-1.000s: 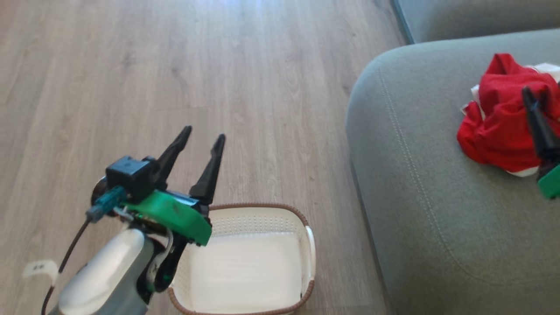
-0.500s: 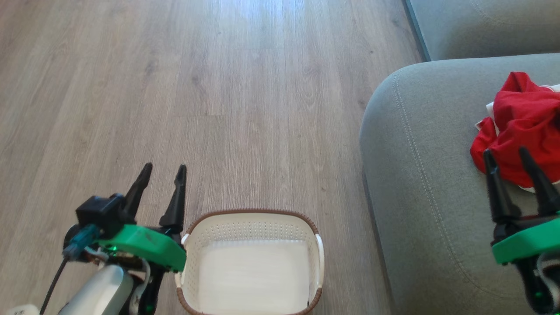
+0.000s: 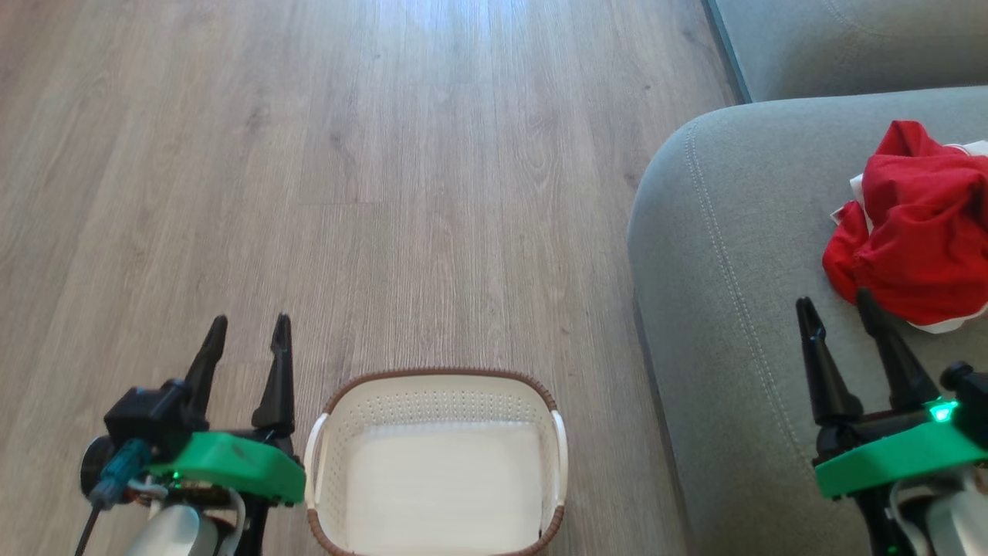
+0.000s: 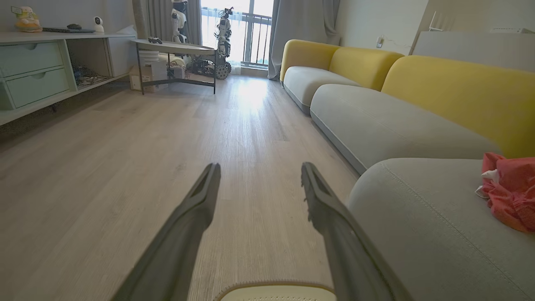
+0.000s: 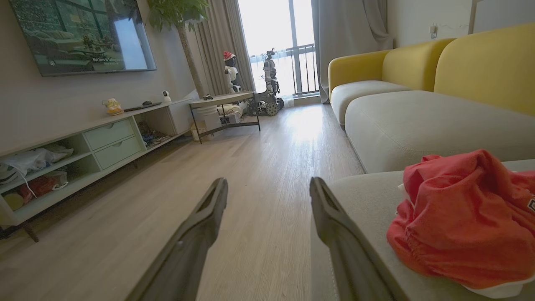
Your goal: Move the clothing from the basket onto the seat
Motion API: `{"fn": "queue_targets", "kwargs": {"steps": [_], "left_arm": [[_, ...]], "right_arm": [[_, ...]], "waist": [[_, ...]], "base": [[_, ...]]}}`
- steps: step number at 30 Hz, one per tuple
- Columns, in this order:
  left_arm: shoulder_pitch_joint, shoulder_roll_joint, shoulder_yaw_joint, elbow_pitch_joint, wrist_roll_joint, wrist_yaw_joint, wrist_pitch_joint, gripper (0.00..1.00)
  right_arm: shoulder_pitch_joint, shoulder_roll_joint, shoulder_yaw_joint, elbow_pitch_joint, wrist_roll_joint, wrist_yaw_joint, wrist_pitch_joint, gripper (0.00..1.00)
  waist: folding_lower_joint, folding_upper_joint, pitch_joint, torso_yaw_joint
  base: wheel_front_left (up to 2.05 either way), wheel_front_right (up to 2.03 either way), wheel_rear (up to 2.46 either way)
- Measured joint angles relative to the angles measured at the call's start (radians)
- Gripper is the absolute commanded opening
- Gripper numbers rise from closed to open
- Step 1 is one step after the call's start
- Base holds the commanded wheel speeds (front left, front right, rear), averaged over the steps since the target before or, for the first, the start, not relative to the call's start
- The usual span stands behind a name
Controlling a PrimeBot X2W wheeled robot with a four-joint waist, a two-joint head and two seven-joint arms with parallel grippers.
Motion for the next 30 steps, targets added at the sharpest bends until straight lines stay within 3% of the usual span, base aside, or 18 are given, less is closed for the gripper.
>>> {"fn": "queue_targets", "kwargs": {"steps": [14,30], "left_arm": [[0.045,-0.085,0.130,0.036,0.111,-0.090,0.000,1.00],[0.051,-0.140,0.194,0.059,0.168,-0.143,0.000,1.00]], "right_arm": [[-0.002,0.026,0.033,0.058,-0.025,0.000,-0.047,1.00],[-0.003,0.028,0.029,0.066,-0.033,0.000,-0.048,1.00]], "waist": [[0.0000,0.0000,0.008,-0.002],[0.0000,0.0000,0.007,-0.003]], "base": [[0.00,0.00,0.00],[0.00,0.00,0.00]]}}
